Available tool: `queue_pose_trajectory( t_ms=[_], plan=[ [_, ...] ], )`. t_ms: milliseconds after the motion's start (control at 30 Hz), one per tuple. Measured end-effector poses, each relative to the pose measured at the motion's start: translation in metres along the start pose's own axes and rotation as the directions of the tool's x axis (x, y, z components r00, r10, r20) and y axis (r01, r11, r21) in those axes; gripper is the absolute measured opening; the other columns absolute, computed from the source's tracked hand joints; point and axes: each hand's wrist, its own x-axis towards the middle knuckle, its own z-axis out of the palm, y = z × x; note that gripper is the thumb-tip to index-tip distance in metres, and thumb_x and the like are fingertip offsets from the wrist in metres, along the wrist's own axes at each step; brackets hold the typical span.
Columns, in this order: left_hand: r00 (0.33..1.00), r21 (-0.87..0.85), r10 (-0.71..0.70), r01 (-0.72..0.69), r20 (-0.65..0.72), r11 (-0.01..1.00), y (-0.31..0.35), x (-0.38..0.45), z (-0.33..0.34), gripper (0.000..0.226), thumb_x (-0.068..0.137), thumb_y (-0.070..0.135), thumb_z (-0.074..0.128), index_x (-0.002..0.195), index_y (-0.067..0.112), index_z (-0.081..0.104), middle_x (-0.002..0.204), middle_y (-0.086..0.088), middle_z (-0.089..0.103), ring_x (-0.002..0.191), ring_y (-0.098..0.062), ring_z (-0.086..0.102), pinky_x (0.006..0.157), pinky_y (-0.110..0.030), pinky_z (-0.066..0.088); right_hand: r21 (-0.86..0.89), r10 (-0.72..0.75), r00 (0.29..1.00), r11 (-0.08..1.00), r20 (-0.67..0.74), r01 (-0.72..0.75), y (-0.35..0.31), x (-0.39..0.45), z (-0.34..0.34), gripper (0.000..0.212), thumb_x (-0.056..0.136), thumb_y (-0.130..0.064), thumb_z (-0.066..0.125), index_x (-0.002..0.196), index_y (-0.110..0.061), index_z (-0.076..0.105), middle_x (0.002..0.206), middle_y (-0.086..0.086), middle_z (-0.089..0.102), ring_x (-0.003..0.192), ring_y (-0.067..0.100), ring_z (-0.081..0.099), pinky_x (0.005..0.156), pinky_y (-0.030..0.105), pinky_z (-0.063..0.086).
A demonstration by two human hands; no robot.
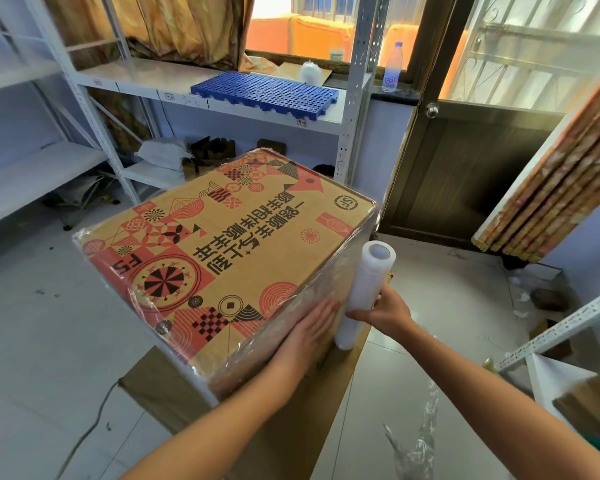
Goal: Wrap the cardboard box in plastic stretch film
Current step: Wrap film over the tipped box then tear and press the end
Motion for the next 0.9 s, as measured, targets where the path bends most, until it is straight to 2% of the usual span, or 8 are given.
queue_pose_trajectory(
  t_ms=[133, 233, 367, 467, 567, 633, 733, 900],
  plan=[
    [0.994, -0.313, -0.103, 0.109, 0.035, 0.944, -0.009, -0.012, -0.011, 0.081, 0.1, 0.034, 0.025, 0.129, -0.02, -0.027, 0.141, -0.037, -0.027, 0.133, -0.048, -0.022, 0.102, -0.056, -0.018, -0.052, 0.009, 1.0, 0.999, -0.023, -0.01, 0.002, 0.003, -0.003, 0.079, 0.056, -0.048, 0.085, 0.123, -0.028, 0.049, 0.116, -0.004, 0.06, 0.106, 0.022, 0.057, 0.083, 0.048, 0.054],
    [0.985, -0.428, -0.123, 0.163, 0.12, 0.889, -0.013, -0.014, -0.017, 0.095, 0.099, 0.044, 0.026, 0.115, -0.03, -0.032, 0.14, -0.04, -0.025, 0.126, -0.053, -0.025, 0.1, -0.058, -0.018, -0.058, -0.011, 1.0, 0.998, -0.028, 0.009, 0.0, 0.003, 0.0, 0.082, 0.056, -0.05, 0.084, 0.126, -0.03, 0.045, 0.118, -0.006, 0.059, 0.106, 0.02, 0.056, 0.082, 0.047, 0.055],
    [0.97, -0.471, -0.217, 0.241, 0.105, 0.848, -0.024, -0.012, -0.022, 0.08, 0.102, 0.034, 0.027, 0.122, -0.021, -0.029, 0.15, -0.032, -0.016, 0.137, -0.046, -0.018, 0.102, -0.054, -0.02, 0.087, -0.015, 0.999, 0.996, -0.036, 0.018, -0.009, 0.004, 0.006, 0.086, 0.062, -0.037, 0.085, 0.133, -0.024, 0.04, 0.122, -0.004, 0.053, 0.111, 0.018, 0.053, 0.087, 0.042, 0.054],
    [0.947, -0.472, -0.319, 0.304, 0.05, 0.828, -0.035, -0.008, -0.028, 0.071, 0.101, 0.03, 0.032, 0.138, -0.012, -0.011, 0.153, -0.028, -0.002, 0.142, -0.041, -0.003, 0.11, -0.05, -0.012, 0.188, -0.07, 0.997, 0.98, -0.013, 0.072, -0.014, 0.005, 0.006, 0.081, 0.066, -0.023, 0.085, 0.134, -0.017, 0.04, 0.12, -0.001, 0.053, 0.111, 0.016, 0.052, 0.086, 0.031, 0.052],
    [0.944, -0.561, -0.329, 0.269, -0.006, 0.783, -0.048, -0.008, -0.032, 0.063, 0.097, 0.029, 0.041, 0.147, -0.001, 0.018, 0.151, -0.025, 0.018, 0.14, -0.037, 0.018, 0.115, -0.042, 0.016, 0.209, -0.061, 0.997, 0.977, 0.049, 0.049, -0.01, 0.005, 0.0, 0.071, 0.068, -0.011, 0.082, 0.129, -0.014, 0.046, 0.117, 0.005, 0.056, 0.11, 0.023, 0.055, 0.089, 0.038, 0.054],
    [0.968, -0.436, -0.248, 0.204, -0.046, 0.877, -0.042, -0.007, -0.026, 0.081, 0.095, 0.038, 0.043, 0.145, -0.011, 0.0, 0.149, -0.035, 0.001, 0.14, -0.047, 0.002, 0.114, -0.053, 0.002, 0.208, -0.034, 0.993, 0.978, 0.112, 0.01, -0.004, 0.004, -0.007, 0.068, 0.07, -0.006, 0.079, 0.129, -0.013, 0.046, 0.117, 0.007, 0.056, 0.111, 0.026, 0.055, 0.091, 0.042, 0.053],
    [0.99, -0.369, -0.138, 0.134, 0.016, 0.92, -0.035, -0.006, -0.013, 0.108, 0.094, 0.051, 0.038, 0.121, -0.029, -0.03, 0.135, -0.047, -0.028, 0.13, -0.058, -0.022, 0.107, -0.062, -0.016, 0.229, -0.027, 0.985, 0.973, 0.168, -0.012, -0.002, 0.003, -0.014, 0.064, 0.07, -0.006, 0.08, 0.126, -0.016, 0.049, 0.115, 0.004, 0.058, 0.112, 0.024, 0.055, 0.086, 0.032, 0.055],
    [0.993, -0.323, -0.093, 0.111, 0.07, 0.94, -0.037, -0.007, -0.005, 0.115, 0.092, 0.055, 0.04, 0.116, -0.033, -0.03, 0.132, -0.049, -0.027, 0.125, -0.061, -0.023, 0.104, -0.064, -0.018, 0.193, -0.012, 0.989, 0.981, 0.144, -0.016, -0.01, 0.01, -0.025, 0.071, 0.066, -0.013, 0.085, 0.126, -0.017, 0.047, 0.12, 0.006, 0.056, 0.114, 0.027, 0.055, 0.093, 0.047, 0.052]
  ],
)
